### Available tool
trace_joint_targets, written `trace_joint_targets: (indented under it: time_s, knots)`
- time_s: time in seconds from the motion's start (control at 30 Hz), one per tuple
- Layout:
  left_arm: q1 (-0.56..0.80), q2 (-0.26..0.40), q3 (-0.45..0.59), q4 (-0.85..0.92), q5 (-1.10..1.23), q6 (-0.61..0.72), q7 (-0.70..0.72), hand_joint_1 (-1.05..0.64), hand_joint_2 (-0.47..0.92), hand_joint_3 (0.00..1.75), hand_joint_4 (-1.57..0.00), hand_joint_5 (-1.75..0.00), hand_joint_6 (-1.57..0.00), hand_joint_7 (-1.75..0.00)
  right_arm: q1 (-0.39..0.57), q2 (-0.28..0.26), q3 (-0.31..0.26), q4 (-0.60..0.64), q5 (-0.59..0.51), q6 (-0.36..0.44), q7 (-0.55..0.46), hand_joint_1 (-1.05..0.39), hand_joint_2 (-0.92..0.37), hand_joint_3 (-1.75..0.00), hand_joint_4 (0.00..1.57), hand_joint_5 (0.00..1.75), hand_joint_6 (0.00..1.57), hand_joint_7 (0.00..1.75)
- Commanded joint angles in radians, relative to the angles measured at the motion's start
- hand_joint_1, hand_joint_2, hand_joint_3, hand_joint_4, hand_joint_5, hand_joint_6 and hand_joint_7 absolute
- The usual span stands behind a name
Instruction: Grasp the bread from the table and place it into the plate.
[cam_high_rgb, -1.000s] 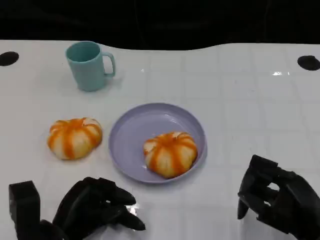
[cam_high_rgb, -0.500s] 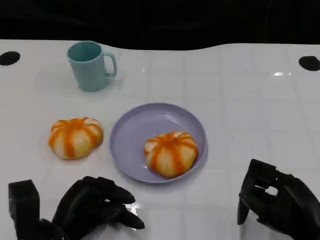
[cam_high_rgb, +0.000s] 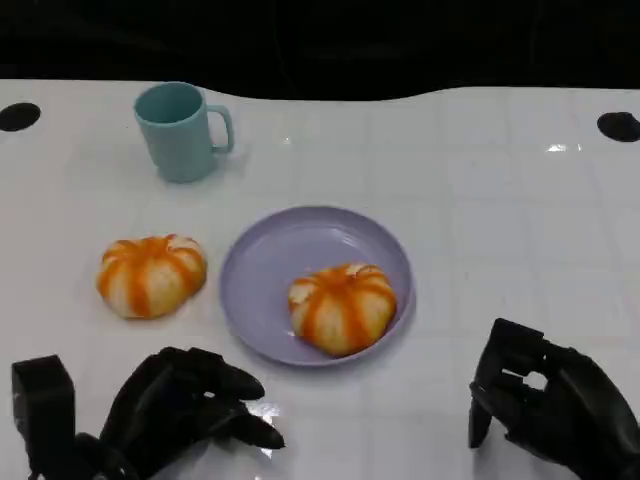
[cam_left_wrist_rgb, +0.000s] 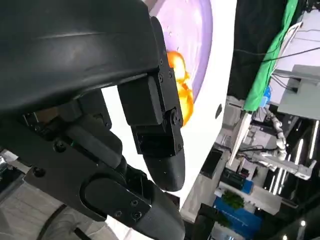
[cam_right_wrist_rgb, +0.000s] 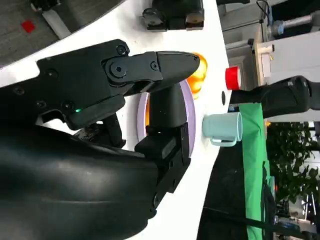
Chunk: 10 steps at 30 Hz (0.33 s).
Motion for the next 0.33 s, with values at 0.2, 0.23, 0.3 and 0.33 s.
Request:
trace_joint_targets:
  time_s: [0.2,0.23,0.3,0.33]
  knots:
    - [-0.015,0.024,0.005,0.027,0.011,-0.023,0.004,-1.05,0.68,0.01,-1.57,-0.19,-1.57,-0.02,-0.026,0.001,-0.021,0.031,0.000,-0.013,0.008,-0.57,-0.92,-0.28,0.78,1.75,0.63,1.75]
    - [-0.014,0.023,0.005,0.027,0.011,-0.023,0.004,-1.05,0.68,0.01,-1.57,-0.19,-1.57,-0.02,-0.026,0.002,-0.022,0.033,0.001,-0.014,0.009,-0.57,-0.92,-0.28,0.78,1.75,0.63,1.75]
    - [-0.014,0.023,0.004,0.028,0.012,-0.026,0.004,-1.05,0.68,0.01,-1.57,-0.19,-1.57,-0.01,-0.028,0.004,-0.023,0.037,0.003,-0.018,0.013,-0.57,-0.92,-0.28,0.79,1.75,0.63,1.75]
    - [-0.014,0.024,0.004,0.028,0.011,-0.026,0.002,-1.05,0.68,0.01,-1.57,-0.19,-1.57,-0.01,-0.028,0.004,-0.023,0.037,0.001,-0.020,0.013,-0.57,-0.92,-0.28,0.79,1.75,0.63,1.75]
